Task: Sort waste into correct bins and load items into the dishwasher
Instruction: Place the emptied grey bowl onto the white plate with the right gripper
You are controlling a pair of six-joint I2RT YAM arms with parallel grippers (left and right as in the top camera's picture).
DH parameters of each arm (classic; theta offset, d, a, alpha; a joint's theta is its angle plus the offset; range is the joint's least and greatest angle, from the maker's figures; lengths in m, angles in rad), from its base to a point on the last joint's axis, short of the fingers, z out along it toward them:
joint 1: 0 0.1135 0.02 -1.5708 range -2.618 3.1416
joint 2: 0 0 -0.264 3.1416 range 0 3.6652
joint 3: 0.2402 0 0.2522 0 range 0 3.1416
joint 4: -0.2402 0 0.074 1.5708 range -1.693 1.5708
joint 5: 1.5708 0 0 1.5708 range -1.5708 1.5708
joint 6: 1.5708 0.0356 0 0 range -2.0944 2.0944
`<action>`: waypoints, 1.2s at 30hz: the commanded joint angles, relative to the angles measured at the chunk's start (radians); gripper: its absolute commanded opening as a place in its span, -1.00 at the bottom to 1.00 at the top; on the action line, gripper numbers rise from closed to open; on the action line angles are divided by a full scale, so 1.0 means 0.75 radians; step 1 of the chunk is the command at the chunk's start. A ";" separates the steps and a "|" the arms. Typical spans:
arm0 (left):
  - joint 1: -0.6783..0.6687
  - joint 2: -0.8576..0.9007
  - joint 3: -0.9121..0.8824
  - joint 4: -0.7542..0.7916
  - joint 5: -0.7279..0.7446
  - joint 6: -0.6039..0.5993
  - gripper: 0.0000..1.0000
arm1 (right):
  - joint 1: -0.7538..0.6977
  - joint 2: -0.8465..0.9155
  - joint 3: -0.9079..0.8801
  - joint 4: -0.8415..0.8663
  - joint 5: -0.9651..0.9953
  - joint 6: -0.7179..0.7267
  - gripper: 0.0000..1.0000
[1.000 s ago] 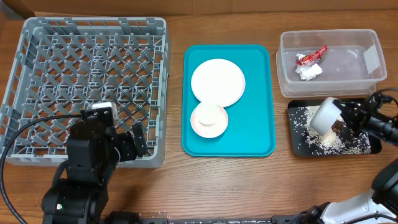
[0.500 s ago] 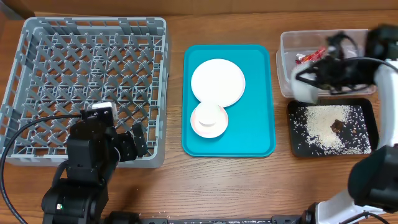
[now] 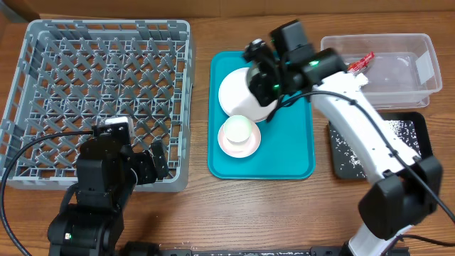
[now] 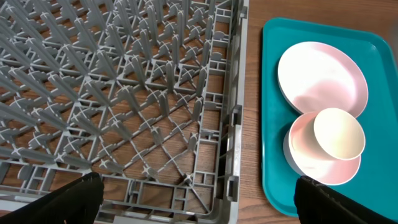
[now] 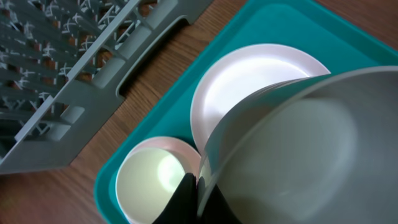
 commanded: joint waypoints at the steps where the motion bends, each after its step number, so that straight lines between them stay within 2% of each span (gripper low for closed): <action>1: -0.007 -0.004 0.029 0.002 0.012 -0.019 1.00 | 0.072 0.069 0.017 0.089 0.119 0.007 -0.92; 14: -0.007 -0.004 0.029 0.001 0.013 -0.019 1.00 | 0.132 0.326 0.017 0.211 0.119 0.042 -0.89; 17: -0.007 -0.004 0.029 -0.002 0.013 -0.019 1.00 | 0.132 0.339 0.017 0.225 0.119 0.041 -0.77; 20: -0.007 -0.004 0.029 -0.003 0.012 -0.019 1.00 | 0.132 0.339 0.017 0.229 0.119 0.042 -0.38; 23: -0.007 -0.004 0.029 -0.003 0.012 -0.019 1.00 | 0.132 0.339 0.017 0.214 0.119 0.042 -0.37; 26: -0.007 -0.004 0.029 -0.003 0.012 -0.019 1.00 | 0.128 0.329 0.038 0.157 0.120 0.042 -0.36; 27: -0.007 -0.004 0.029 -0.003 0.012 -0.019 1.00 | 0.124 0.320 0.057 0.124 0.120 0.042 -0.27; 29: -0.007 -0.004 0.029 -0.003 0.012 -0.019 0.99 | 0.110 0.296 0.116 0.045 0.120 0.049 -0.22; 36: -0.007 -0.004 0.029 -0.004 0.012 -0.019 1.00 | -0.018 0.169 0.357 -0.232 0.117 0.298 -0.17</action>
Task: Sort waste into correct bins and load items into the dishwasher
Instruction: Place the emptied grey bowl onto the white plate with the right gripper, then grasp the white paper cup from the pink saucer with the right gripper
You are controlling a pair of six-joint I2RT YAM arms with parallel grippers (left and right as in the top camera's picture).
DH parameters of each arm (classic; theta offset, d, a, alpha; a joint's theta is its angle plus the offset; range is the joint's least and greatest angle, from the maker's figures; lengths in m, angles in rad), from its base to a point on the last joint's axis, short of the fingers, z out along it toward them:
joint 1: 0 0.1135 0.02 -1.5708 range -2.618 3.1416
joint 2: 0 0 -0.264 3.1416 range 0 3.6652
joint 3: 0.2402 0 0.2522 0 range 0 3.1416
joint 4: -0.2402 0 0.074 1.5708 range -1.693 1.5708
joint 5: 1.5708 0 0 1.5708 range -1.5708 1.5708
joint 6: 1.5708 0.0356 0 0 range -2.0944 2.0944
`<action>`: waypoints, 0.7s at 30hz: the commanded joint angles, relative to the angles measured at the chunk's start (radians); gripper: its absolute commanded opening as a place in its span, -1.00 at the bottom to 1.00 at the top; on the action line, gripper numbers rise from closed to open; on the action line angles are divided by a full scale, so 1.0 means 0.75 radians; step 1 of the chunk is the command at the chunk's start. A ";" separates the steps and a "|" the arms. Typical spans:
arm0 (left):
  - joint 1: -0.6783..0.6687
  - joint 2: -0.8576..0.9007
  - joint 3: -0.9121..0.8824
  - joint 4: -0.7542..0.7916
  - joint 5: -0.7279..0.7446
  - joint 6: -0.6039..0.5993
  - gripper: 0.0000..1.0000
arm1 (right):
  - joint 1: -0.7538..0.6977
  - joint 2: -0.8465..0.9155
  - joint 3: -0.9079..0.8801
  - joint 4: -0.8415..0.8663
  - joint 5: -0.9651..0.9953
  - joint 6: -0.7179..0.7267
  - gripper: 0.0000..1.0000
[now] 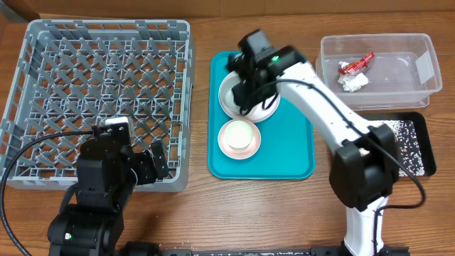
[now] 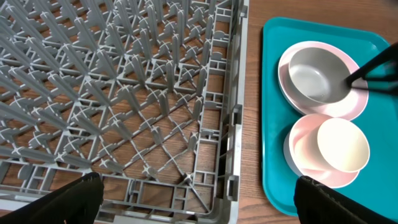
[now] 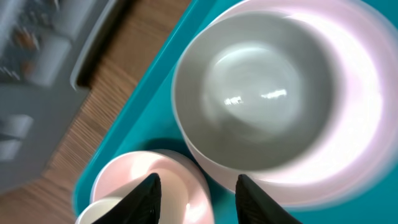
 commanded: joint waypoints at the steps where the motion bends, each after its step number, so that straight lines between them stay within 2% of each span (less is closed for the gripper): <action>1: -0.007 -0.004 0.029 -0.001 0.012 -0.019 1.00 | -0.101 -0.161 0.109 -0.075 -0.008 0.187 -0.09; 2: -0.007 -0.004 0.029 -0.001 0.012 -0.019 0.99 | -0.135 -0.178 0.109 -0.135 -0.055 0.224 0.05; 6: -0.007 -0.002 0.028 0.000 0.012 -0.019 1.00 | -0.188 -0.175 0.077 -0.325 -0.278 0.232 0.06; 9: -0.007 0.003 0.029 0.001 0.012 -0.019 1.00 | -0.173 -0.175 -0.018 -0.364 -0.292 0.233 0.05; 13: -0.007 0.014 0.028 -0.001 0.015 -0.019 1.00 | -0.116 -0.173 -0.153 -0.301 -0.281 0.239 0.05; 18: -0.007 0.023 0.028 0.000 0.039 -0.019 1.00 | -0.061 -0.173 -0.335 -0.131 -0.241 0.367 0.04; 21: -0.007 0.031 0.028 -0.001 0.041 -0.019 0.99 | -0.044 -0.173 -0.424 -0.029 -0.240 0.396 -0.04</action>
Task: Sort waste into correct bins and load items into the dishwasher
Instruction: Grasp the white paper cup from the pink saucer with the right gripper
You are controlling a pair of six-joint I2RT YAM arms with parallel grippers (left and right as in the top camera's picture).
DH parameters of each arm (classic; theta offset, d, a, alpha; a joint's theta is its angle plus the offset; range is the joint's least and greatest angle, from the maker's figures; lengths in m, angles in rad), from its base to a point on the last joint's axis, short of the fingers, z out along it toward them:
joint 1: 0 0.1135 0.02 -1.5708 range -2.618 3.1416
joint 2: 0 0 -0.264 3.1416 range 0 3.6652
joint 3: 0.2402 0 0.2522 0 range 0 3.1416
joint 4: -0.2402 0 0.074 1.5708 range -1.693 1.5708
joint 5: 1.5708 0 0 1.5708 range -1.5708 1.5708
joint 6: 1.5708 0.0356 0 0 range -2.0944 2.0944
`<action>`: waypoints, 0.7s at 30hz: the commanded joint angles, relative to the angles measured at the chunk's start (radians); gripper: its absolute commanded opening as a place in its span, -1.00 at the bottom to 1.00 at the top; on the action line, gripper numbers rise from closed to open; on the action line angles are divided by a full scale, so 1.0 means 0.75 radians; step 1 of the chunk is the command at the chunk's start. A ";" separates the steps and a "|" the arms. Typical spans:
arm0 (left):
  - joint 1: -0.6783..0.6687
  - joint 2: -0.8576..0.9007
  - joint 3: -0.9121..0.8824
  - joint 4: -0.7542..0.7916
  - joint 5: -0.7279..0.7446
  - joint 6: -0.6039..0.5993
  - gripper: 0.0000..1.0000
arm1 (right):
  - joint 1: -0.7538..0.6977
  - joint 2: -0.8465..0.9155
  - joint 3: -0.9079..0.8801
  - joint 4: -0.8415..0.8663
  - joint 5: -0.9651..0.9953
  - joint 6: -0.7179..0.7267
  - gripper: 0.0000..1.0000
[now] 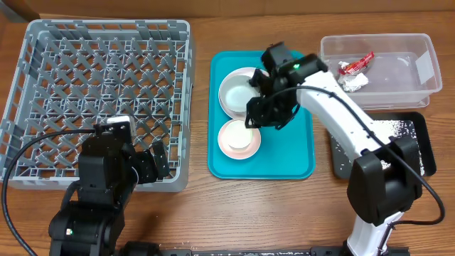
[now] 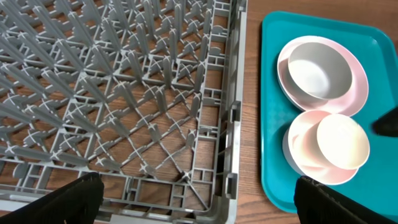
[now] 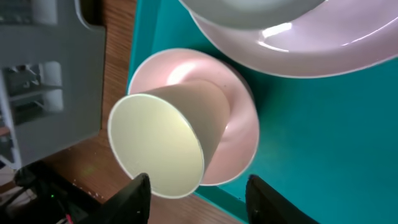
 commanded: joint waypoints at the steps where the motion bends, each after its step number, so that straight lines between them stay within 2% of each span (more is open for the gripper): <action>1: -0.007 0.009 0.029 0.003 0.028 -0.019 1.00 | 0.011 -0.001 -0.098 0.087 0.007 0.099 -0.08; 6: -0.007 0.009 0.029 0.003 0.032 -0.019 0.99 | 0.016 -0.001 -0.184 0.162 0.062 0.187 -0.24; 9: -0.007 0.009 0.028 0.004 0.032 -0.019 1.00 | 0.016 -0.002 -0.185 0.176 0.060 0.190 -0.56; 14: -0.007 0.009 0.028 0.003 0.033 -0.020 1.00 | 0.015 -0.002 -0.172 0.176 0.023 0.190 -0.92; 21: -0.007 0.009 0.029 0.003 0.037 -0.020 0.99 | -0.014 -0.051 -0.044 0.079 0.020 0.188 -0.92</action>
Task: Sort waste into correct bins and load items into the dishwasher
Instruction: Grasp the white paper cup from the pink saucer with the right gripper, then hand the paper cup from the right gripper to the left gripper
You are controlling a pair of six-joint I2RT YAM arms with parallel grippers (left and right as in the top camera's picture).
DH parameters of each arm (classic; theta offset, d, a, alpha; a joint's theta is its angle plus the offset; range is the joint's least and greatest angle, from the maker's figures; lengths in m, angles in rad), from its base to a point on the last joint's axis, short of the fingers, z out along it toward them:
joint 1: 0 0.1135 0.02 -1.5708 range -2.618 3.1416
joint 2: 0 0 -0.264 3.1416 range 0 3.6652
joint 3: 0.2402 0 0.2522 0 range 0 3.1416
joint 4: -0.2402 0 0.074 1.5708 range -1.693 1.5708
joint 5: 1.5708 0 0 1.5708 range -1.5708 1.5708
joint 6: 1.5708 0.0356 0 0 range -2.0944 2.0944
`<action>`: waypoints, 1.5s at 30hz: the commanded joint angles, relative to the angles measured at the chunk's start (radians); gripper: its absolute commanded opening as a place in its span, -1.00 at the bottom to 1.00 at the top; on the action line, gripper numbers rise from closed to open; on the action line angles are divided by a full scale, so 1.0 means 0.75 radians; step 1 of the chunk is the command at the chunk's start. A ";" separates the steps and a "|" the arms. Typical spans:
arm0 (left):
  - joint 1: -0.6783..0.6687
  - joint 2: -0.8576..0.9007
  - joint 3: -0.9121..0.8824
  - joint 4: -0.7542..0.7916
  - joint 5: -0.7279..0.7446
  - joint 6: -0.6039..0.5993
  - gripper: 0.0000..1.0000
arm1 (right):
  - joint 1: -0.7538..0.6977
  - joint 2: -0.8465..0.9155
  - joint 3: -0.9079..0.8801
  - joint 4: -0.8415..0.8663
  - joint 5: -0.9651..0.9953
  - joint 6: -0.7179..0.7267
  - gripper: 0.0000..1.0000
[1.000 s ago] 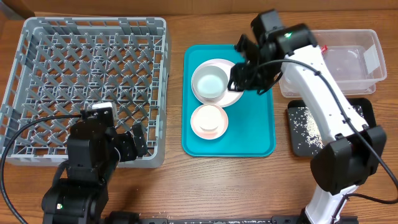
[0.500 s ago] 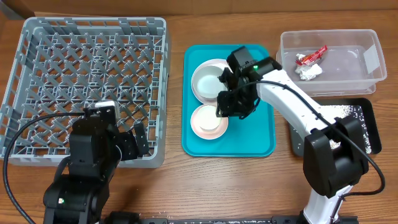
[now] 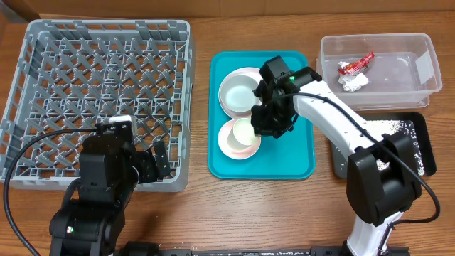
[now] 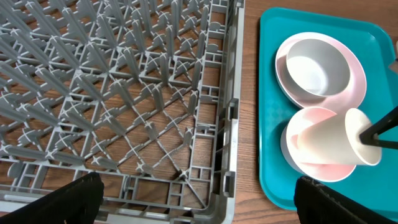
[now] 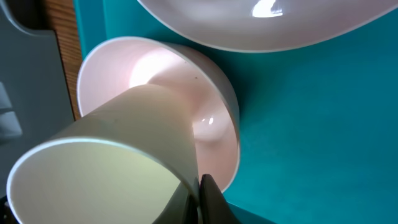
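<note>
A cream cup lies on its side in a small pink bowl on the teal tray. My right gripper is shut on the cup's rim, one finger inside the mouth and one outside. The left wrist view shows the tilted cup with a dark finger at its rim. Behind it a grey bowl sits on a pink plate. My left gripper hangs open over the near right corner of the grey dish rack, holding nothing.
A clear bin with wrappers inside stands at the back right. A black tray speckled with crumbs lies in front of it. Bare wood runs between the rack and the teal tray.
My right gripper was open just above the cup and is now lower and shut on its rim. The cup's mouth has tipped toward the right. The left arm has not moved.
My right gripper held the grey bowl above the tray. Then the bowl sat on the pink plate with the fingers apart beside it. Then the gripper was open over the cup in the small pink bowl, and now it grips the cup's rim.
</note>
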 commanded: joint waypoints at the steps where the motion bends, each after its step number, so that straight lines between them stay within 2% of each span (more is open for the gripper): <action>1: -0.007 -0.002 0.029 0.006 0.035 -0.019 1.00 | -0.036 -0.073 0.135 -0.044 -0.018 0.000 -0.92; 6: -0.007 0.004 0.028 0.023 0.165 -0.068 1.00 | -0.170 -0.191 0.228 -0.083 -0.140 -0.001 -0.92; 9: -0.007 0.025 0.028 0.059 0.284 -0.097 1.00 | -0.293 -0.239 0.229 -0.083 -0.352 -0.036 -0.92; 12: -0.007 0.084 0.028 0.137 0.491 -0.100 0.99 | -0.408 -0.240 0.226 -0.141 -0.734 -0.227 -0.92; 14: -0.007 0.136 0.028 0.201 0.631 -0.100 0.99 | -0.446 -0.240 0.224 -0.211 -0.878 -0.359 -0.92; 17: -0.007 0.247 0.028 0.345 0.895 -0.099 1.00 | -0.460 -0.240 0.224 -0.332 -0.967 -0.535 -0.92; 21: -0.007 0.392 0.028 0.560 1.204 -0.099 1.00 | -0.454 -0.240 0.224 -0.433 -1.026 -0.666 -0.92; 27: -0.007 0.594 0.028 0.919 1.639 -0.154 1.00 | -0.455 -0.240 0.224 -0.467 -1.191 -0.751 -0.92; 29: -0.007 0.643 0.028 1.025 1.723 -0.198 1.00 | -0.455 -0.240 0.224 -0.469 -1.207 -0.756 -0.92; 35: -0.024 0.753 0.028 1.317 1.867 -0.386 0.99 | -0.452 -0.240 0.224 -0.478 -1.264 -0.766 -0.92; 45: -0.133 0.767 0.028 1.565 1.814 -0.499 0.93 | -0.408 -0.240 0.224 -0.478 -1.320 -0.766 -0.92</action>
